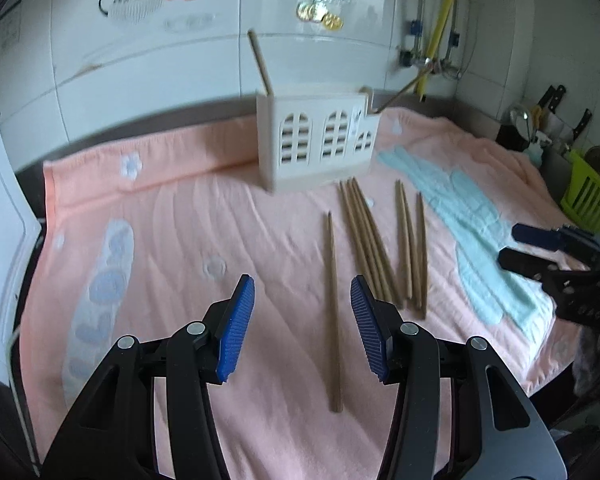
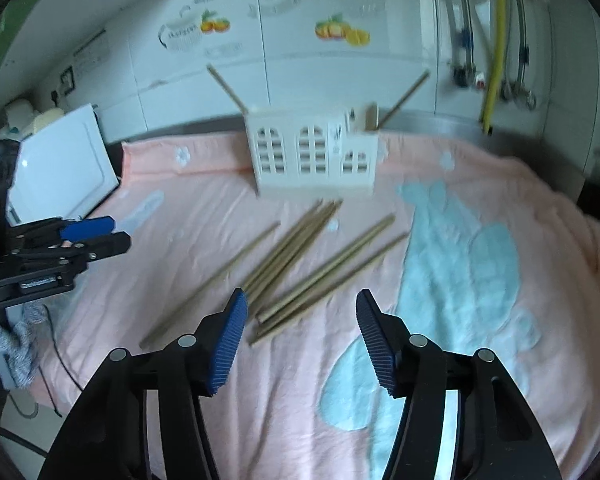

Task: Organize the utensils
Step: 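Move both open tools back down to the chopsticks on the towel, then close right tool on a chopstick while left tool grasps another chopstick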

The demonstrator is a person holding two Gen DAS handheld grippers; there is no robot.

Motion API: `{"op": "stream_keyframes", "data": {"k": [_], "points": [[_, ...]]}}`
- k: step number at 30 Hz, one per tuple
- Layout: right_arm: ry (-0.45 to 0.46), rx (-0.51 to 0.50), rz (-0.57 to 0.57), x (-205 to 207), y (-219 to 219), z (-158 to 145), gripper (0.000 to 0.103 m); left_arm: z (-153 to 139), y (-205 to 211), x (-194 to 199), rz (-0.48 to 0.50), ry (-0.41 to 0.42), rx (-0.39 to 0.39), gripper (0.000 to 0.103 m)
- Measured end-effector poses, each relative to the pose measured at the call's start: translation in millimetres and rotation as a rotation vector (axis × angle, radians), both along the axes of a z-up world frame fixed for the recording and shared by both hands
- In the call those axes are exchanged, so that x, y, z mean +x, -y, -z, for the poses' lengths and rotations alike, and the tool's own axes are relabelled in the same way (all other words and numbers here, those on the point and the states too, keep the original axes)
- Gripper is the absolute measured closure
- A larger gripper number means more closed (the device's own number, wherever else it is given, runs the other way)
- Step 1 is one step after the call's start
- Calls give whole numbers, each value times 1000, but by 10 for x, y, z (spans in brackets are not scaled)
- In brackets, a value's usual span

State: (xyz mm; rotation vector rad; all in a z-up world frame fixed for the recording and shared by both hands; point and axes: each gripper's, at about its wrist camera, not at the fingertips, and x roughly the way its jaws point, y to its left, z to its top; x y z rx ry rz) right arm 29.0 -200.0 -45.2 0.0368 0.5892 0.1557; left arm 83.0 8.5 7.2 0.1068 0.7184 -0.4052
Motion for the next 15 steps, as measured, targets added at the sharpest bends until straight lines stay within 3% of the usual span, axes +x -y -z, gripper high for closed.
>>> {"op": "stream_keyframes", "data": {"k": [6, 15], "points": [[-83, 27, -3, 158, -180, 322, 55, 174, -45, -13, -13, -37, 11, 53], [-148, 14, 5, 390, -359, 573, 65, 408, -18, -46, -7, -110, 13, 53]]}}
